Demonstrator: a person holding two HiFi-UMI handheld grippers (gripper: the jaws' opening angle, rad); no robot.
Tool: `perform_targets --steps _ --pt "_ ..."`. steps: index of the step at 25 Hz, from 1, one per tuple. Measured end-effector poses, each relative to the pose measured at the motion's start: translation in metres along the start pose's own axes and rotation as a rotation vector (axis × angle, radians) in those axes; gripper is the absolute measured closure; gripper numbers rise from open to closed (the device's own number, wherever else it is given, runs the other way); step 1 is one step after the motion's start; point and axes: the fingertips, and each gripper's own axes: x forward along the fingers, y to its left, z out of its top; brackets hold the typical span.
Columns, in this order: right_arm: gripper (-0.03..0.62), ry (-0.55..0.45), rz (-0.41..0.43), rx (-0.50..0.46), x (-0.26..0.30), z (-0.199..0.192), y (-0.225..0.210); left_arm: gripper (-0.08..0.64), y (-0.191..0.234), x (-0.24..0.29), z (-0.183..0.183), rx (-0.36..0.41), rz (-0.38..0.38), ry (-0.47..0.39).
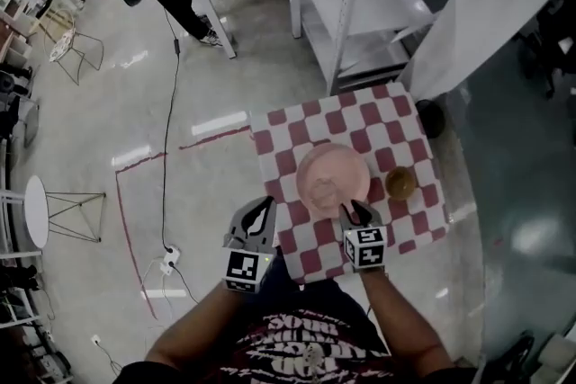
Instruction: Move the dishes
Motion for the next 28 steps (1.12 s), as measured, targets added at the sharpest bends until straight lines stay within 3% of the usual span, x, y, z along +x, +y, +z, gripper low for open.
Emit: perform_targets --steps 1,2,7,9,12,14,18,21,24,28 --pt "0.412 0.052 -0.006 0.049 0.014 -0.009 -0.003 0.529 0.005 0.006 -0.005 -0.002 -0.019 0.016" --pt "0.397 0.096 -0.013 0.096 0.028 -0.016 -0.006 0.529 0.011 0.012 -0.011 -0.006 -0.032 0.033" --pt "0.397 0.269 -0.073 0.258 0.077 -0.046 -0.014 0.529 0.051 0.038 -0.030 -0.071 -0.073 0.079" --pt "0.402 0.331 -0.126 0.235 0.091 -0.053 -0.017 0.529 0.060 0.048 -0.032 -0.075 -0.111 0.084" --pt "0.498 0.388 -0.205 0.182 0.105 -0.059 -0.020 0.529 0.068 0.055 -0.035 -0.080 -0.154 0.092" --pt "0.538 0.398 -0.225 0.197 0.108 -0.061 -0.021 0.529 0.075 0.059 -0.036 -0.081 -0.168 0.095" --pt "0.541 0.360 -0.266 0.177 0.098 -0.046 -0.034 0.529 0.079 0.064 -0.031 -0.083 -0.193 0.087" --pt "0.543 0.316 -0.267 0.218 0.075 -0.031 -0.038 0.529 0.078 0.067 -0.031 -0.089 -0.201 0.098" --pt "0.543 0.277 -0.270 0.249 0.040 -0.024 -0.043 0.529 0.062 0.067 -0.032 -0.086 -0.223 0.109" --pt "0.543 0.262 -0.286 0.214 -0.001 -0.037 -0.070 0.529 0.037 0.066 -0.028 -0.057 -0.227 0.105"
